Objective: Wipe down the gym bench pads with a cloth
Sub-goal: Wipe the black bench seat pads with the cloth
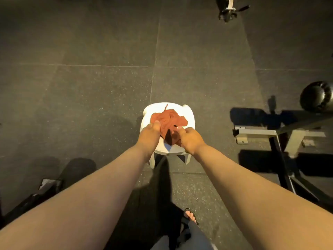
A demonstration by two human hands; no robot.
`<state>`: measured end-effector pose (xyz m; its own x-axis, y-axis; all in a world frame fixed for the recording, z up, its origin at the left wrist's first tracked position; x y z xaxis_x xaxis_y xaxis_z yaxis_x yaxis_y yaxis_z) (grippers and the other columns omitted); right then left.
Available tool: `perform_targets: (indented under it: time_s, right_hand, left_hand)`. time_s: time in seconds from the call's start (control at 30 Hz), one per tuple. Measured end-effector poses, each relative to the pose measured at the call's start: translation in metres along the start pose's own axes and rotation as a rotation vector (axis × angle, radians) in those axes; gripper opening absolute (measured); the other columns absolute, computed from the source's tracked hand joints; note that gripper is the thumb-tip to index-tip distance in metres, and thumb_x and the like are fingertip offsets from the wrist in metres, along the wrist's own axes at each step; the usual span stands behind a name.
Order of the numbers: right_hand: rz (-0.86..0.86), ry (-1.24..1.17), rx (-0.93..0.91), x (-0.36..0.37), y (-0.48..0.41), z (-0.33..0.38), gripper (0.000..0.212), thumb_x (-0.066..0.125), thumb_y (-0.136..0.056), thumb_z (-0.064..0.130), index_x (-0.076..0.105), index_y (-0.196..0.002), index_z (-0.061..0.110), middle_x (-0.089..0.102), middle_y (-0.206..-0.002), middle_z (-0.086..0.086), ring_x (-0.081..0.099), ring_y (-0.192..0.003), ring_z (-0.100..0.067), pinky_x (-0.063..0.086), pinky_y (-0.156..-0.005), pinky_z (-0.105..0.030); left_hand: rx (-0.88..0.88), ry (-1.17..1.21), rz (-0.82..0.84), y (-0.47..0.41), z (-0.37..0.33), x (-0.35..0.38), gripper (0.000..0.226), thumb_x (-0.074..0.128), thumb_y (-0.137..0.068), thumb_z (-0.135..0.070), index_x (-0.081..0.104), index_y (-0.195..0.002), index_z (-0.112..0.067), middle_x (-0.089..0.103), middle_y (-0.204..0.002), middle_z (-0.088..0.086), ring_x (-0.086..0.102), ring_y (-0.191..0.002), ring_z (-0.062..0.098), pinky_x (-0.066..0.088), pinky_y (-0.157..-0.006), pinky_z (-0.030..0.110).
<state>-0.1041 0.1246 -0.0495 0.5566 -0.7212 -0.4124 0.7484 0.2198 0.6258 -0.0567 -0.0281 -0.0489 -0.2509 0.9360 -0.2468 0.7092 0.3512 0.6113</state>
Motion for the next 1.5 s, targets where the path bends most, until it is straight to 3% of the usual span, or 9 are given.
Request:
perform_targets:
  time_s: [0.3, 0.47, 0.63, 0.77, 0.97, 1.07, 1.17, 1.37, 1.5]
  right_hand:
    - [0.043, -0.187, -0.109, 0.049, -0.087, -0.046, 0.044, 0.045, -0.105, 0.011, 0.041, -0.147, 0.024, 0.057, -0.129, -0.002, 0.054, -0.106, -0.02, 0.045, -0.079, -0.01]
    - [0.16, -0.32, -0.051, 0.066, -0.09, -0.053, 0.025, 0.052, -0.103, 0.031, 0.054, -0.127, 0.024, 0.067, -0.103, 0.0, 0.061, -0.09, -0.016, 0.047, -0.075, -0.023]
    - [0.183, -0.625, 0.022, 0.056, -0.062, -0.047, 0.053, 0.079, -0.079, 0.052, 0.063, -0.118, 0.02, 0.075, -0.106, -0.005, 0.072, -0.097, -0.022, 0.06, -0.078, -0.037]
    - [-0.003, -0.575, -0.081, 0.01, -0.018, -0.028, 0.025, 0.079, -0.084, 0.039, 0.074, -0.093, 0.016, 0.075, -0.1, -0.01, 0.073, -0.088, -0.016, 0.061, -0.081, -0.034]
    - [-0.185, -0.607, -0.215, -0.082, 0.091, 0.027, 0.023, 0.055, -0.095, 0.014, 0.071, -0.08, 0.007, 0.066, -0.071, 0.002, 0.061, -0.066, -0.007, 0.048, -0.059, -0.018]
    - [-0.076, -0.51, -0.288, -0.119, 0.151, 0.057, 0.022, 0.059, -0.093, 0.018, 0.072, -0.091, 0.0, 0.069, -0.079, -0.013, 0.062, -0.071, -0.014, 0.051, -0.064, -0.022]
    - [-0.043, -0.404, -0.366, -0.165, 0.218, 0.076, 0.018, 0.071, -0.089, 0.009, 0.066, -0.1, -0.005, 0.071, -0.085, -0.013, 0.066, -0.075, -0.016, 0.053, -0.069, -0.025]
    - [-0.29, 0.019, -0.417, -0.265, 0.336, 0.05, 0.018, 0.075, -0.086, 0.018, 0.06, -0.095, 0.016, 0.062, -0.076, 0.006, 0.055, -0.069, -0.006, 0.05, -0.069, -0.029]
    - [-0.44, 0.238, -0.314, -0.317, 0.415, 0.004, 0.011, 0.065, -0.091, 0.018, 0.061, -0.097, 0.026, 0.069, -0.088, 0.008, 0.065, -0.085, -0.01, 0.054, -0.082, -0.037]
  left_hand:
    - [0.111, -0.225, -0.042, -0.118, 0.085, 0.031, 0.065, 0.056, -0.083, -0.055, 0.031, -0.143, -0.057, 0.049, -0.142, -0.006, 0.051, -0.126, 0.027, 0.044, -0.107, 0.052]
    - [0.064, -0.163, -0.019, -0.092, 0.073, 0.045, 0.011, 0.059, -0.099, -0.025, 0.059, -0.109, -0.023, 0.07, -0.104, 0.003, 0.067, -0.098, 0.024, 0.056, -0.095, 0.043]
    - [0.122, -0.08, 0.072, -0.042, 0.038, 0.063, 0.026, 0.039, -0.108, -0.025, 0.055, -0.126, -0.017, 0.06, -0.096, -0.006, 0.059, -0.084, 0.006, 0.049, -0.059, 0.006]
    - [0.111, -0.098, 0.205, 0.007, 0.007, 0.063, 0.024, 0.053, -0.098, -0.01, 0.058, -0.119, -0.02, 0.064, -0.104, -0.008, 0.059, -0.1, 0.009, 0.049, -0.083, 0.019]
    - [0.056, 0.044, 0.178, 0.094, -0.081, 0.049, 0.017, 0.048, -0.099, -0.004, 0.056, -0.112, -0.01, 0.065, -0.089, 0.009, 0.061, -0.083, 0.02, 0.049, -0.059, 0.019]
    - [0.282, -0.336, 0.208, 0.134, -0.129, 0.051, 0.067, 0.068, -0.085, -0.022, 0.038, -0.14, -0.046, 0.053, -0.113, 0.002, 0.054, -0.099, 0.014, 0.048, -0.085, 0.017]
    - [0.514, -0.62, 0.249, 0.188, -0.175, 0.055, 0.035, 0.066, -0.068, -0.056, 0.057, -0.102, -0.06, 0.038, -0.132, -0.007, 0.041, -0.126, 0.014, 0.034, -0.111, 0.034]
    - [0.615, -0.449, 0.511, 0.298, -0.246, 0.09, 0.013, 0.062, -0.093, -0.002, 0.07, -0.094, -0.012, 0.067, -0.082, -0.021, 0.057, -0.061, -0.015, 0.04, -0.061, 0.004]
    - [0.582, -0.419, 0.62, 0.35, -0.262, 0.125, 0.017, 0.06, -0.096, -0.008, 0.072, -0.086, -0.015, 0.072, -0.074, -0.01, 0.065, -0.07, -0.004, 0.049, -0.072, 0.016]
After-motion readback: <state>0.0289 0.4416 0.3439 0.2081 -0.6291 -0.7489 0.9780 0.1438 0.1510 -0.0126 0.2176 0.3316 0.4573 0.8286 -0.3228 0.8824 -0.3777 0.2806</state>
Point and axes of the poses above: each hand's wrist, its own y-axis away from the middle knuckle, its own x-axis out of the palm, z = x × y, the point moved 8 cm from there along -y, towards the middle knuckle
